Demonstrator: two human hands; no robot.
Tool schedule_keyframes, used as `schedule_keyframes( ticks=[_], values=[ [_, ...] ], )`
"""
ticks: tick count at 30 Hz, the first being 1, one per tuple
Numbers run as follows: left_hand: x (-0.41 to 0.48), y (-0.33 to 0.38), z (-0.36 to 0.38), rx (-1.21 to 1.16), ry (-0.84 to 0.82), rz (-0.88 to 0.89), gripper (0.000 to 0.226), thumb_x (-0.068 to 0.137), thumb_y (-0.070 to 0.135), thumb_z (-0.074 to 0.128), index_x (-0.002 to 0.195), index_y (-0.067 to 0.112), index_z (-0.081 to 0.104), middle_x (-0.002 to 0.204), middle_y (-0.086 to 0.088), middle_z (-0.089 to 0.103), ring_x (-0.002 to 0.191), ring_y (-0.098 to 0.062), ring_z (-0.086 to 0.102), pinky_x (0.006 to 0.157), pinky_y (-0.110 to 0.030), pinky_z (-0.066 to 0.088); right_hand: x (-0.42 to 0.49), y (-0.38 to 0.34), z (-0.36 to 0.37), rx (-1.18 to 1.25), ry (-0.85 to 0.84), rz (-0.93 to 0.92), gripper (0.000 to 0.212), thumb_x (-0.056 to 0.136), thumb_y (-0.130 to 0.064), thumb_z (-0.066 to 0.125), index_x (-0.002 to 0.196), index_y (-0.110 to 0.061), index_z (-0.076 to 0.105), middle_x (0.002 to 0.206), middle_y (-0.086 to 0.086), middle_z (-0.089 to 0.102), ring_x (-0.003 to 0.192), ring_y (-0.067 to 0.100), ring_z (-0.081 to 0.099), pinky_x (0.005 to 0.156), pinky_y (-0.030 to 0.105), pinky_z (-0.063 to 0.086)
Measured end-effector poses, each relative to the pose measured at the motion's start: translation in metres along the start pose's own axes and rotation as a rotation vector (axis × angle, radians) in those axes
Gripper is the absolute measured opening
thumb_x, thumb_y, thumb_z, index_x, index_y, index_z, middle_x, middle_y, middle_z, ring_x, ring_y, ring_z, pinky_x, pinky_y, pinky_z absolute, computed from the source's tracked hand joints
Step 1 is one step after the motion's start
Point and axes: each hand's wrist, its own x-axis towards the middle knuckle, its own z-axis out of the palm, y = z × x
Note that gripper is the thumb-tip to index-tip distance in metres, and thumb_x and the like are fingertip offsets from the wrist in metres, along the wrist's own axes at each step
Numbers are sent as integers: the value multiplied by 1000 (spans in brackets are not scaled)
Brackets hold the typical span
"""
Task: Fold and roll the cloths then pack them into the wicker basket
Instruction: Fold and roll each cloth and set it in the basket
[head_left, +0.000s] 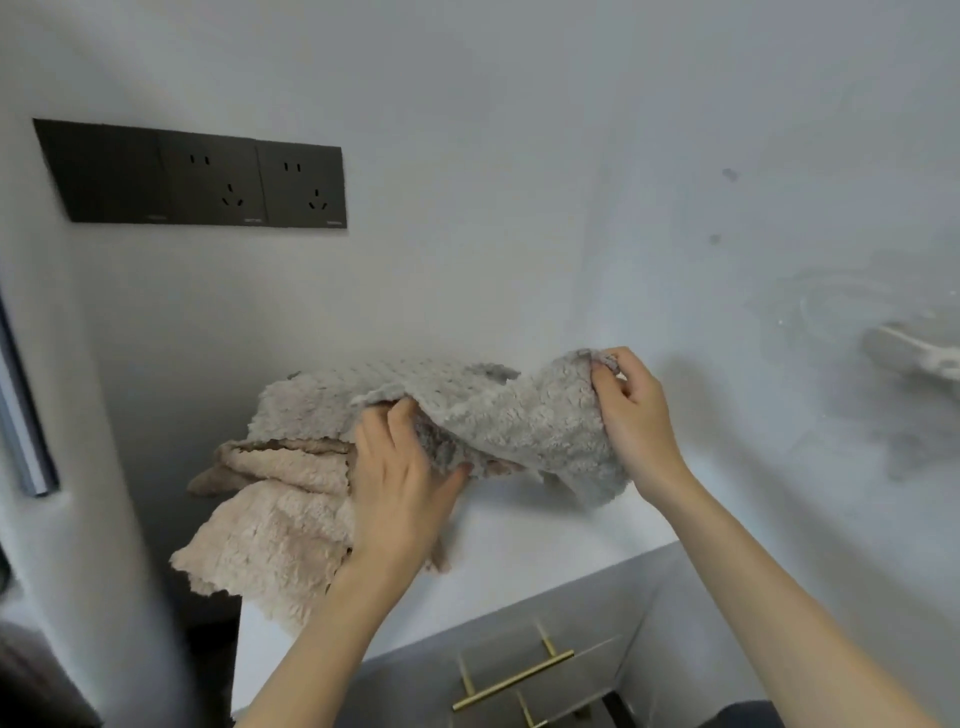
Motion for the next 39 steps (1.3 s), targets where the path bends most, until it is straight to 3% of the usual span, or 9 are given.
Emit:
schedule_keyframes(
  ticks=[6,12,15,19,27,28,30,36,39],
  values=[
    [-10,3,11,-247,-259,-66,124,57,49,83,149,21,4,152,8,9,143,-19,4,113,-47,11,-29,38,-31,-69,-112,180,29,96,-16,48,67,-19,49,62,2,45,61,15,42,57,27,31],
    [-10,-8,17,8,-365,298,19,79,33,74,96,35,66,149,15,31,145,-20,9,111,-45,3,-42,56,-53,-27,-89,196,25,94,-11,50,70,-8,46,66,6,38,63,15,38,60,31,27],
    [-11,-2,17,-238,-501,197,8,93,25,59,98,30,57,111,7,66,105,17,46,109,-41,27,-40,64,-61,-60,68,142,15,96,-16,48,86,-8,56,74,10,52,68,17,49,63,33,36],
    [-8,16,8,-645,-464,39,7,96,18,52,99,24,54,54,10,50,42,-4,40,45,-19,40,-38,69,-66,-41,189,86,16,98,-16,46,85,-16,56,74,-4,57,70,11,52,67,33,43],
    [-8,7,5,-470,-588,135,15,78,59,59,89,49,57,78,29,60,55,2,35,60,-12,38,-41,86,-70,-229,161,72,35,99,-29,46,66,-24,35,51,-12,37,48,3,35,48,20,28],
    [-10,3,7,-428,-660,128,26,74,63,60,99,56,55,96,34,58,106,9,41,70,-12,40,-42,90,-71,-306,122,89,35,99,-30,45,66,-25,34,51,-11,37,48,3,37,48,21,28],
    [-13,-6,10,-357,-771,68,62,65,69,64,122,47,51,122,30,47,114,8,50,87,-11,37,-44,98,-76,-444,37,144,34,99,-30,42,67,-24,35,56,-8,40,52,5,40,52,25,30],
    [-14,-11,8,-404,-978,-60,17,72,49,75,69,42,59,62,18,55,56,-1,51,55,-11,37,-49,108,-91,-678,-49,182,31,102,-33,32,74,-21,36,65,1,49,61,13,48,50,28,28],
    [-14,-5,7,-638,-975,-227,16,85,38,65,92,23,66,86,6,71,76,-9,68,61,-19,51,-47,103,-91,-503,-106,255,33,101,-37,37,75,-19,46,68,0,52,67,20,52,57,30,35]
  ],
)
